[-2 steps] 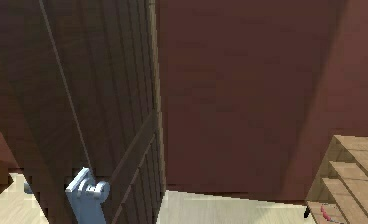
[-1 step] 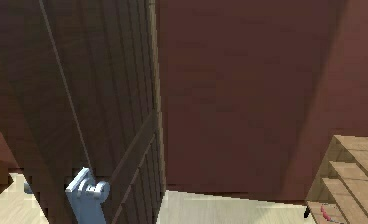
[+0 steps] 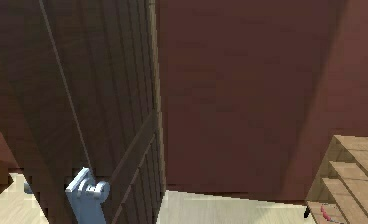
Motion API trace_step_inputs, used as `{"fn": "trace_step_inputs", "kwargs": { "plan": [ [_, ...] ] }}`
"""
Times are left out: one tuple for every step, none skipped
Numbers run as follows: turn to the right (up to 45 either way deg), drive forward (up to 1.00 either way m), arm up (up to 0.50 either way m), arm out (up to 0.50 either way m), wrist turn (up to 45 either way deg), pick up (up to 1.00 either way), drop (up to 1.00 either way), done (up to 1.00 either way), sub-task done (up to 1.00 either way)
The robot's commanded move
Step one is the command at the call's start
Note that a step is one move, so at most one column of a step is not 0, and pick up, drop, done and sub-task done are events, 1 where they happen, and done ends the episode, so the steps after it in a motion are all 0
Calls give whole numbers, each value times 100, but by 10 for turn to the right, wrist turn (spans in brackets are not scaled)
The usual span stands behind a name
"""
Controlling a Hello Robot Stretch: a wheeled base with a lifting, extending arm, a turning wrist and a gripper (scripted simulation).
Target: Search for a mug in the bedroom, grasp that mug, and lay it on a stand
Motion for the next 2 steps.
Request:
{"fn": "trace_step_inputs", "kwargs": {
  "plan": [
    [0, 0, 0, 0, -360, 0, 0, 0, 0],
    [0, 0, -50, 0, 0, 0, 0, 0, 0]
  ]
}}
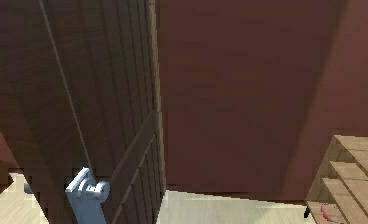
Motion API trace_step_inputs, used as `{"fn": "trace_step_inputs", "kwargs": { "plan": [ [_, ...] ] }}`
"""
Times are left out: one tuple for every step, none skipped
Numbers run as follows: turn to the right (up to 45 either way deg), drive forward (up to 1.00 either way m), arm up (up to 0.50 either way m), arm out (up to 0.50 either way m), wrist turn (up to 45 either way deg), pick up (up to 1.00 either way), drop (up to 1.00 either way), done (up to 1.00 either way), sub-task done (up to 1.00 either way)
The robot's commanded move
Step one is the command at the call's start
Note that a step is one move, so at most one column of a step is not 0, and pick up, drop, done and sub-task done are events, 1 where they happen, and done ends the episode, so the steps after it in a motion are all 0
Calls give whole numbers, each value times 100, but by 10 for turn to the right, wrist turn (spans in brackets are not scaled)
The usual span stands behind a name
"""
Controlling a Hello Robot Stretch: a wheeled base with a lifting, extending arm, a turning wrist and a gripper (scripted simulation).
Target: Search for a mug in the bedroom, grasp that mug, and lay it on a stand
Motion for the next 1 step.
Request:
{"fn": "trace_step_inputs", "kwargs": {
  "plan": [
    [0, 0, -2, 0, 0, 0, 0, 0, 0]
  ]
}}
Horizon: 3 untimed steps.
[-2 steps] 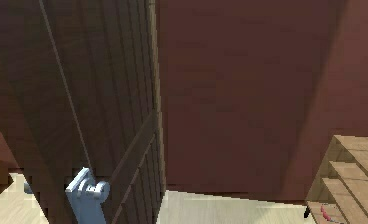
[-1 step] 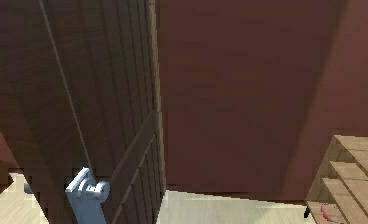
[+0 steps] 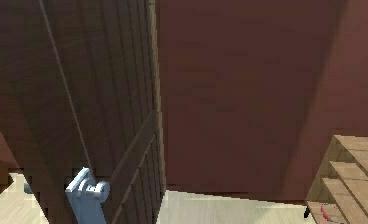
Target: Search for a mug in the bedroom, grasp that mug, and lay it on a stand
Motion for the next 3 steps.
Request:
{"fn": "trace_step_inputs", "kwargs": {
  "plan": [
    [330, 0, 0, 0, 0, 0, 0, 0, 0],
    [0, 30, 0, 0, 0, 0, 0, 0, 0],
    [90, 0, 0, 0, 0, 0, 0, 0, 0]
  ]
}}
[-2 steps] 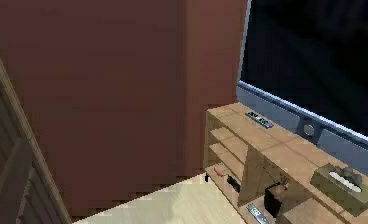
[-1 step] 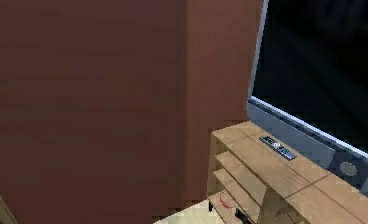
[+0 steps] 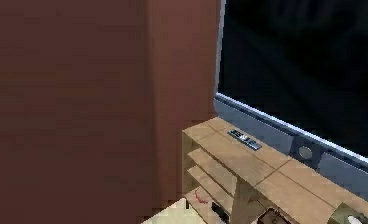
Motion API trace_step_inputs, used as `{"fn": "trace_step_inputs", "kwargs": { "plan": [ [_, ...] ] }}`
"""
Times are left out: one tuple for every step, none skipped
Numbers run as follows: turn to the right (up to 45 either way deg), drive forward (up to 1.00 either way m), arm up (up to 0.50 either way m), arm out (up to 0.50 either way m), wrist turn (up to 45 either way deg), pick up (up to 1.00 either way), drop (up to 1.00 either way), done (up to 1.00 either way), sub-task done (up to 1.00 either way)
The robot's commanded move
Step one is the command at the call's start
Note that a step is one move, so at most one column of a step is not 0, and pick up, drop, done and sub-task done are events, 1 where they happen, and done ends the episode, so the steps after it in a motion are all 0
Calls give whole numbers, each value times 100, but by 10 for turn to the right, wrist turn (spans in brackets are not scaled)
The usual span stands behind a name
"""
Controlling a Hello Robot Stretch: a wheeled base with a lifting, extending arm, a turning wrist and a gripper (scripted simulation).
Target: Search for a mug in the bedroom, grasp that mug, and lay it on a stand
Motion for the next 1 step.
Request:
{"fn": "trace_step_inputs", "kwargs": {
  "plan": [
    [0, 35, 0, 0, 0, 0, 0, 0, 0]
  ]
}}
